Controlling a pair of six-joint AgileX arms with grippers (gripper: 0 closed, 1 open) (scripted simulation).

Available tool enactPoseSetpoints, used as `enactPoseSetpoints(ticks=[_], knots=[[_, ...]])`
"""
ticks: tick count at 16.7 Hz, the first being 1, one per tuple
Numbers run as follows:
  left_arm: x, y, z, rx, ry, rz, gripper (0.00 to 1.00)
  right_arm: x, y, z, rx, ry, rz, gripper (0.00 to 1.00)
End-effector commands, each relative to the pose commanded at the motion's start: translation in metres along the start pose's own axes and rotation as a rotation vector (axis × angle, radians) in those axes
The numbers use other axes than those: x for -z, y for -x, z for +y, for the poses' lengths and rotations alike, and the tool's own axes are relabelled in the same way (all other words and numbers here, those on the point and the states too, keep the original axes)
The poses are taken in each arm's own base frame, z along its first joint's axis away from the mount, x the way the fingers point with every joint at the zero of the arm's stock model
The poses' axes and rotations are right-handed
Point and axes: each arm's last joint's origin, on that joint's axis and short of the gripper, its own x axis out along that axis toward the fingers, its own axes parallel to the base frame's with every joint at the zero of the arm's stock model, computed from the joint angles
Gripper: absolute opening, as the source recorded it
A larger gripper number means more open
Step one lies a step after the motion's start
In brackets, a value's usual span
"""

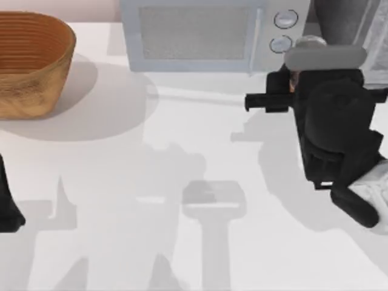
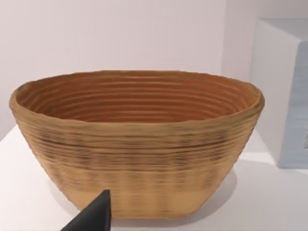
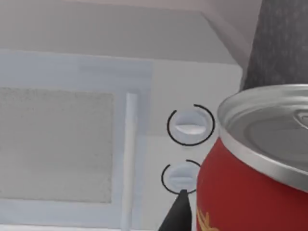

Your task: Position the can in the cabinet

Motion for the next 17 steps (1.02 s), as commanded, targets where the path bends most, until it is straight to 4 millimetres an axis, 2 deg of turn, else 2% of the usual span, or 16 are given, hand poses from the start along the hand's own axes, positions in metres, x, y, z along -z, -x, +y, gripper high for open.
enactPoseSetpoints(ticks=[2,4,6,8,10,12,17], knots=[[0.000,0.000,0.000,0.000,0.000,0.000,1.00,-0.005,0.008,-0.041,0.013,0.031,0.057,0.00],[0.000,0.000,0.000,0.000,0.000,0.000,1.00,-0.011,0.027,-0.083,0.023,0.041,0.101,0.00],[0.000,0.000,0.000,0.000,0.000,0.000,1.00,-0.013,0.055,-0.121,0.029,0.027,0.115,0.00],[0.000,0.000,0.000,0.000,0.000,0.000,1.00,-0.009,0.086,-0.151,0.031,0.000,0.101,0.00],[0.000,0.000,0.000,0.000,0.000,0.000,1.00,0.002,0.114,-0.171,0.028,-0.027,0.072,0.00],[0.000,0.000,0.000,0.000,0.000,0.000,1.00,0.016,0.134,-0.182,0.019,-0.047,0.040,0.00],[0.000,0.000,0.000,0.000,0.000,0.000,1.00,0.042,0.156,-0.190,-0.020,-0.074,-0.052,0.00]])
